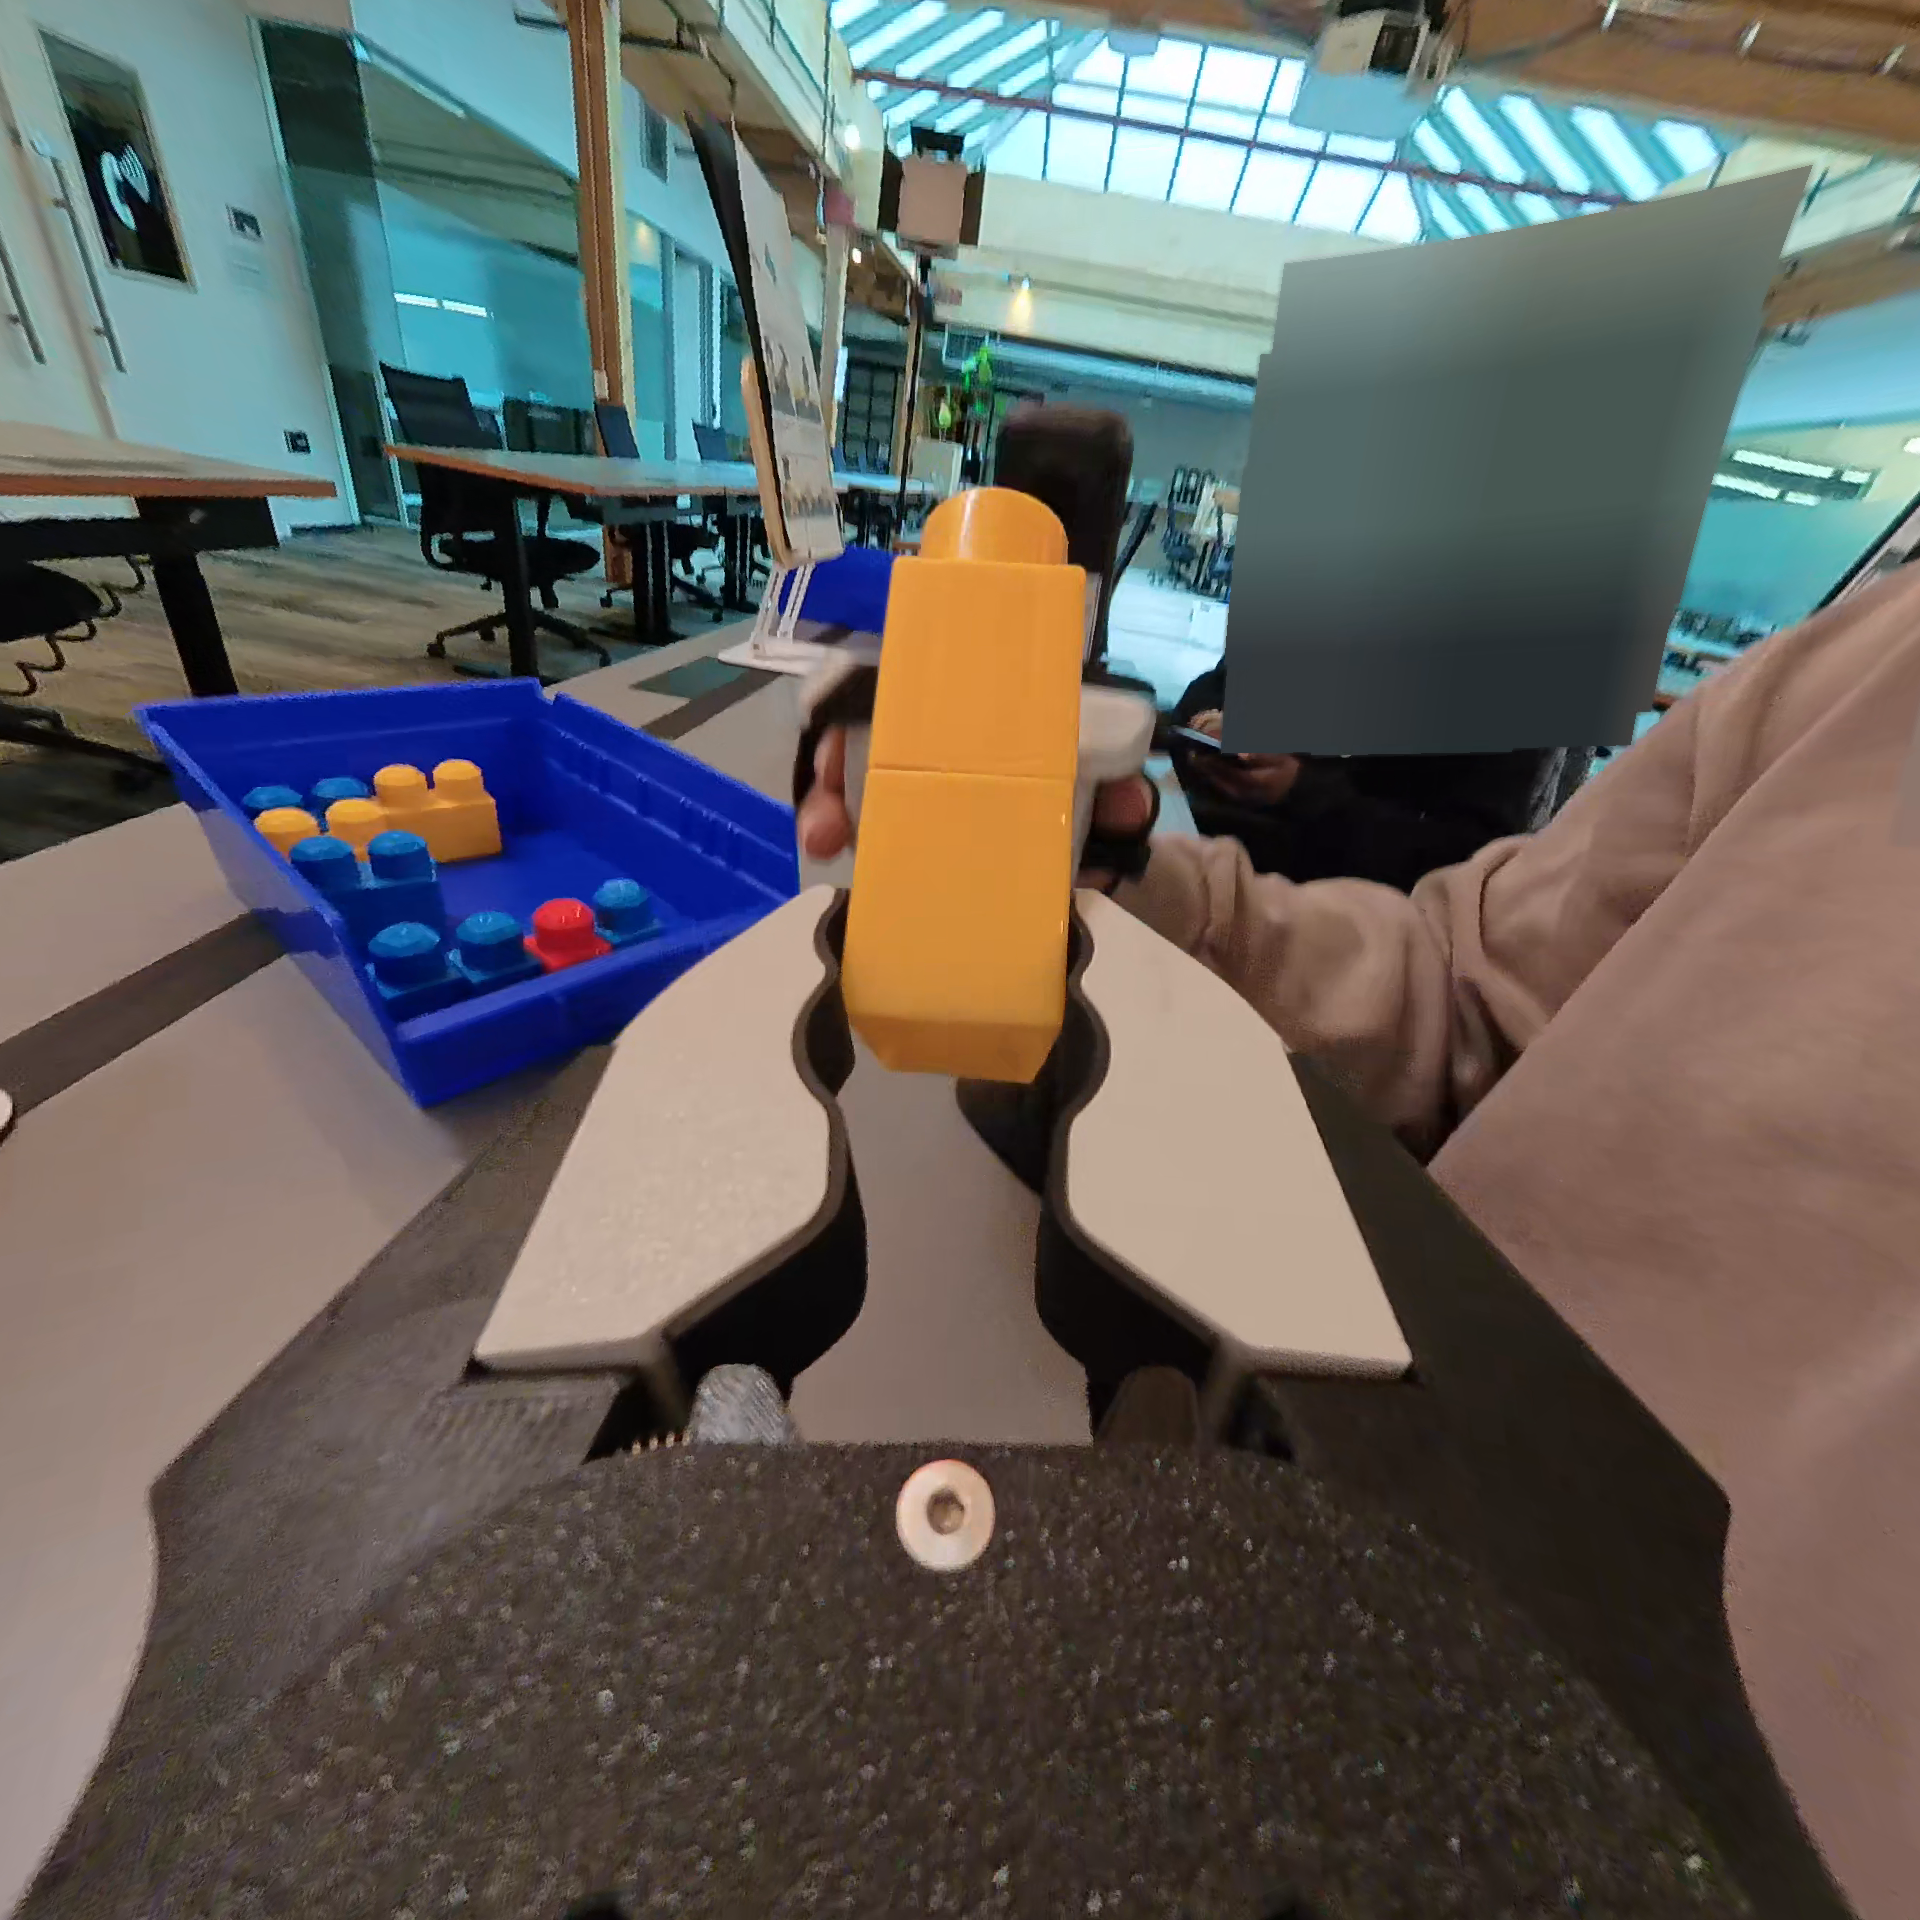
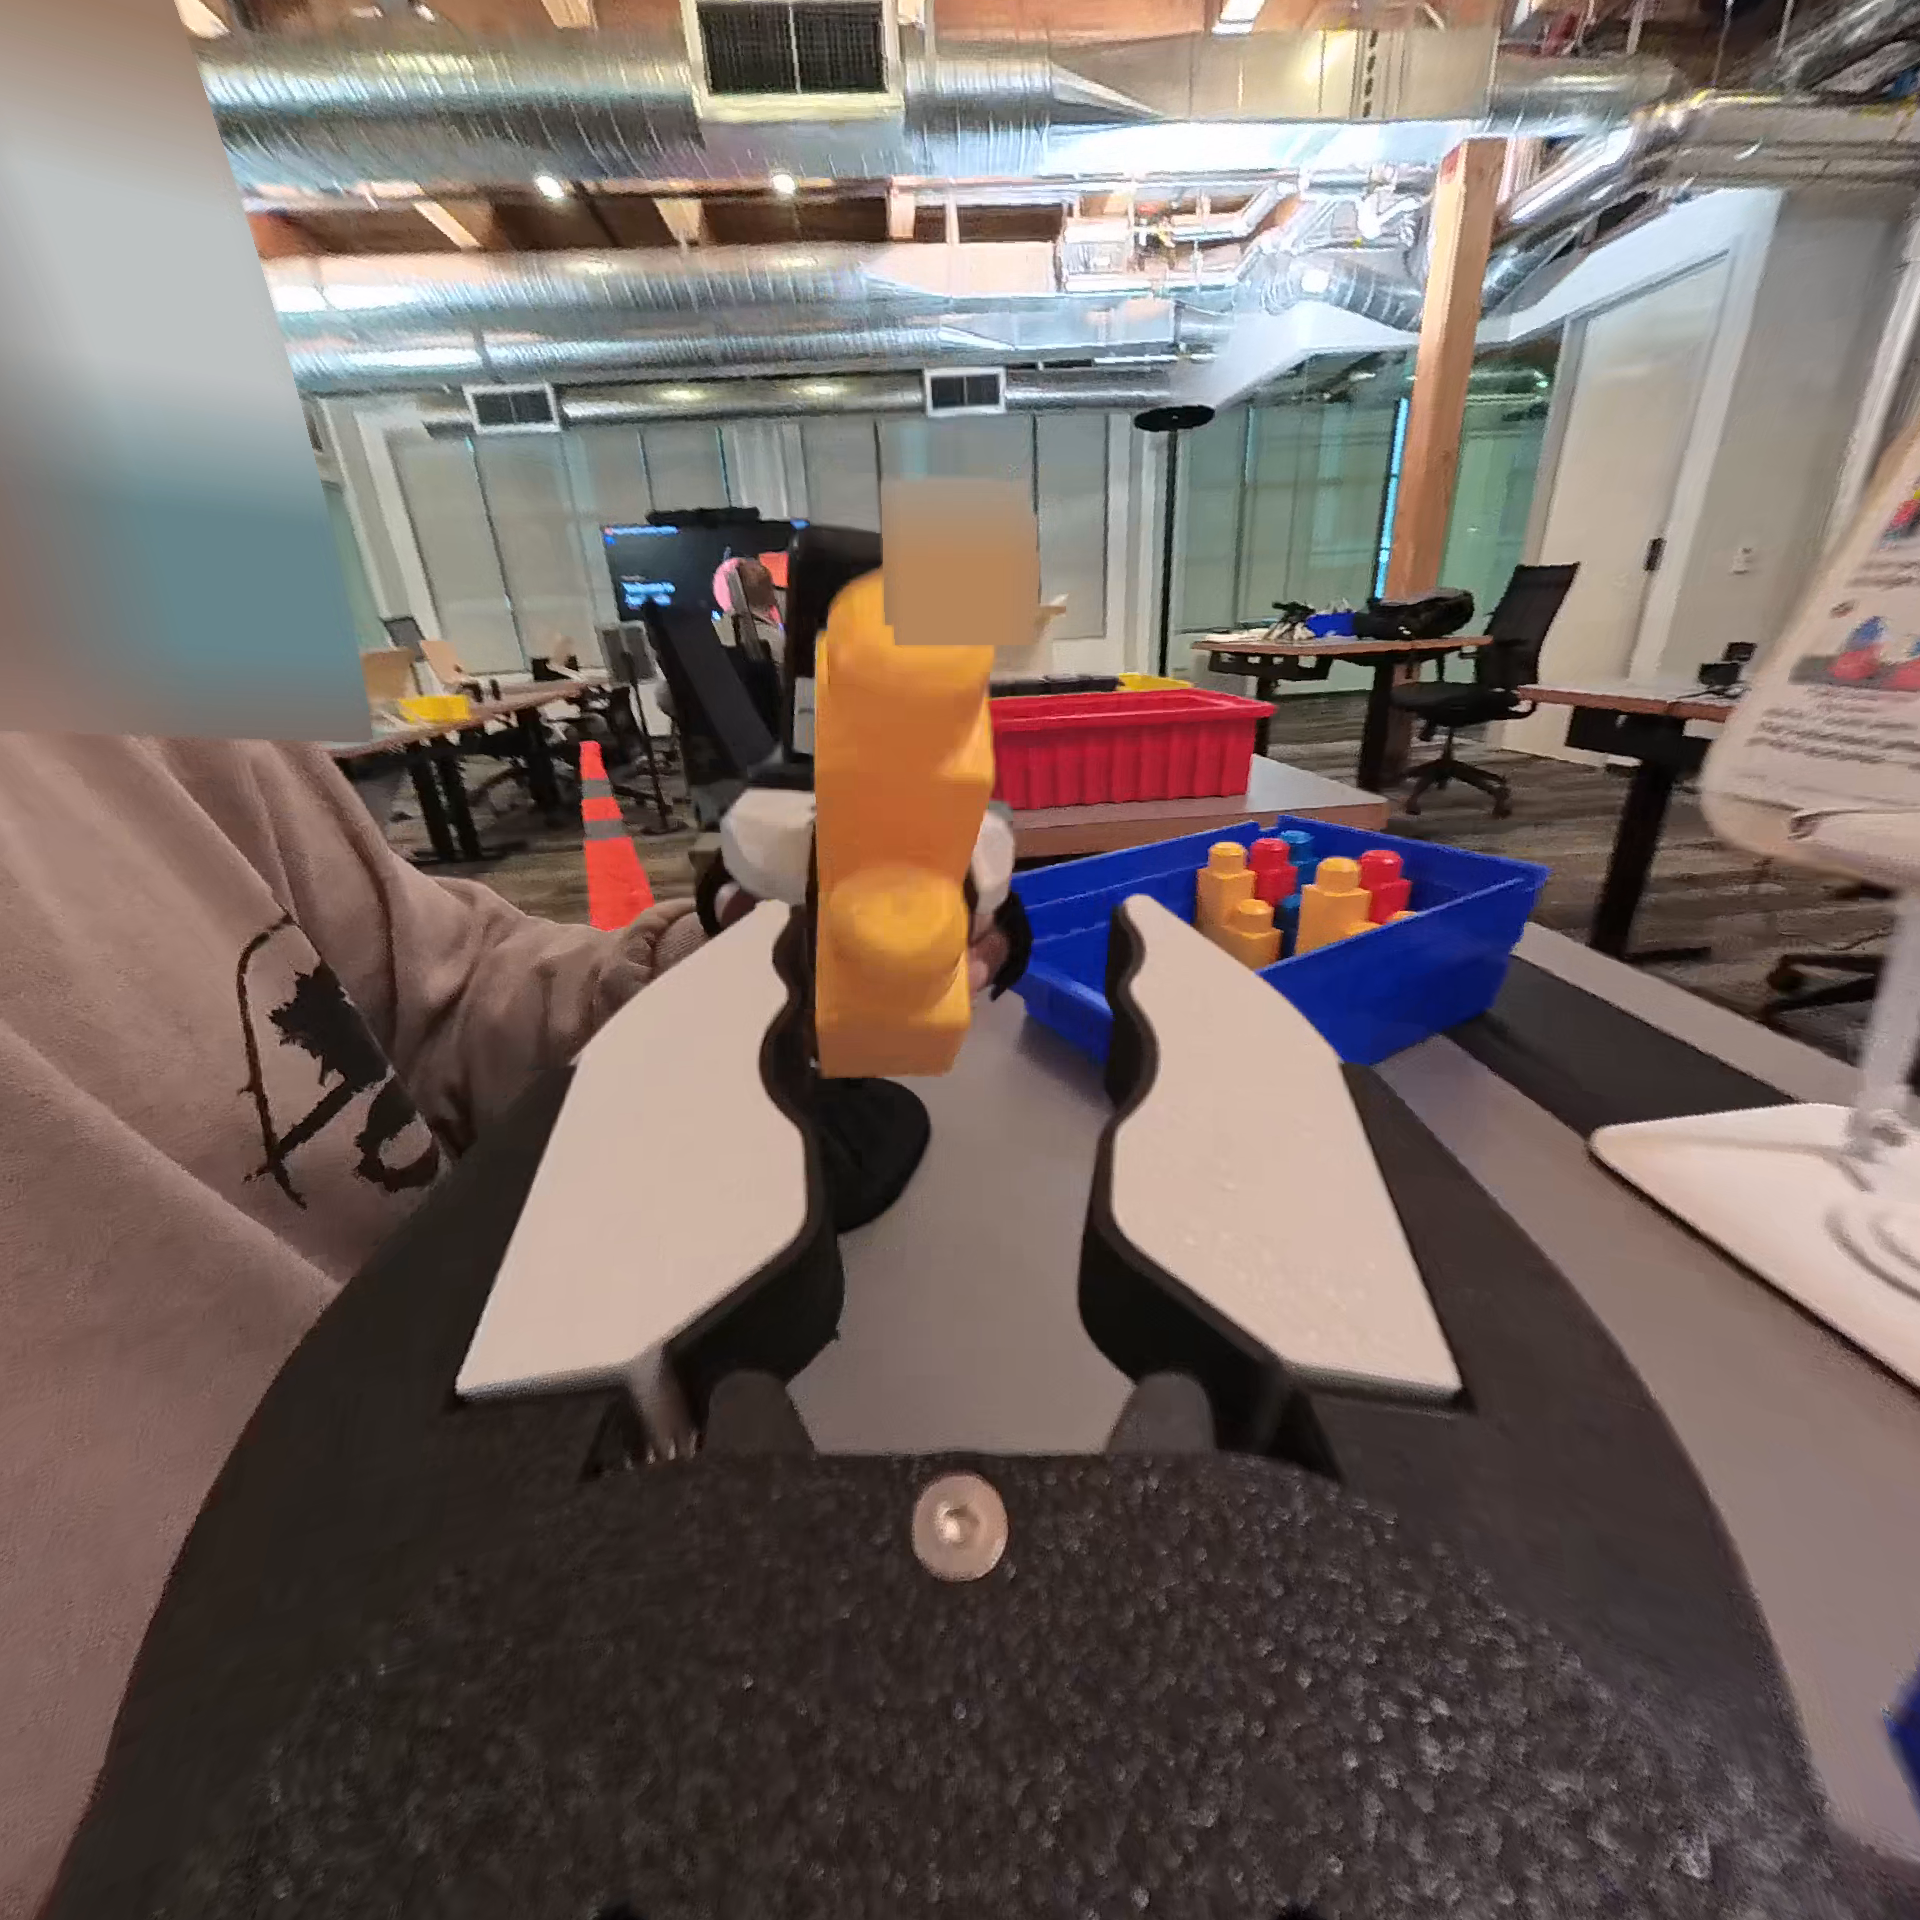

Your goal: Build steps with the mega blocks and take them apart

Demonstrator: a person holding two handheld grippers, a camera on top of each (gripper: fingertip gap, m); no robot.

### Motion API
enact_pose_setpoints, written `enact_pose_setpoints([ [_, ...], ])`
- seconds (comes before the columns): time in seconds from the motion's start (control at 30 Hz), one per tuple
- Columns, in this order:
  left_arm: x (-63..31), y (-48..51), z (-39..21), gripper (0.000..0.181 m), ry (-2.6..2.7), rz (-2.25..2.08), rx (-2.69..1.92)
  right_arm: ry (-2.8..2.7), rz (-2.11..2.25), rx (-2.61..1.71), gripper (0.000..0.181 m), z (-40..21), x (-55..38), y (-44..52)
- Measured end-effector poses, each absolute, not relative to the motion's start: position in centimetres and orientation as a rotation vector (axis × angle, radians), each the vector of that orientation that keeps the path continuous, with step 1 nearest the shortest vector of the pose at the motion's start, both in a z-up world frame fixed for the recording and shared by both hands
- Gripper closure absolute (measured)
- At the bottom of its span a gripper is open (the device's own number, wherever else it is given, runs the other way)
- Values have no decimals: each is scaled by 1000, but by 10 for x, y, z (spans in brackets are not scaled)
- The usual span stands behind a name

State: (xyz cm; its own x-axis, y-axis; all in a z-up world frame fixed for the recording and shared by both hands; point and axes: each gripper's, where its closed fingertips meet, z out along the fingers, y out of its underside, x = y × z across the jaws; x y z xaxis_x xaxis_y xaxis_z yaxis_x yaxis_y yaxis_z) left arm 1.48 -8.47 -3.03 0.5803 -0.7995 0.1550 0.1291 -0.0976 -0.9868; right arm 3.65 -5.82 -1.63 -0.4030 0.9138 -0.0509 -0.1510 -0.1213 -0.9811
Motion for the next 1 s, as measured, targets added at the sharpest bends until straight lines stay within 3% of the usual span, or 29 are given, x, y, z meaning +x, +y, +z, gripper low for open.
enact_pose_setpoints([
  [0.2, 22, -88, -63, 144, 669, -836, -1560, -1508, 1567, -906, 133, -11, 43, -73],
  [0.27, 25, -90, -70, 144, 690, -832, -1568, -1538, 1553, -935, 150, -18, 39, -76],
  [0.53, 26, -90, -80, 144, 750, -740, -1568, -1682, 1483, -972, 152, -29, 48, -78],
  [0.8, 0, -87, -90, 144, 683, -687, -1589, -1508, 1108, -1090, 152, 49, 103, 50],
  [1.0, 0, -88, -94, 144, 688, -681, -1595, -1646, 721, -1462, 152, -20, 110, 148],
])
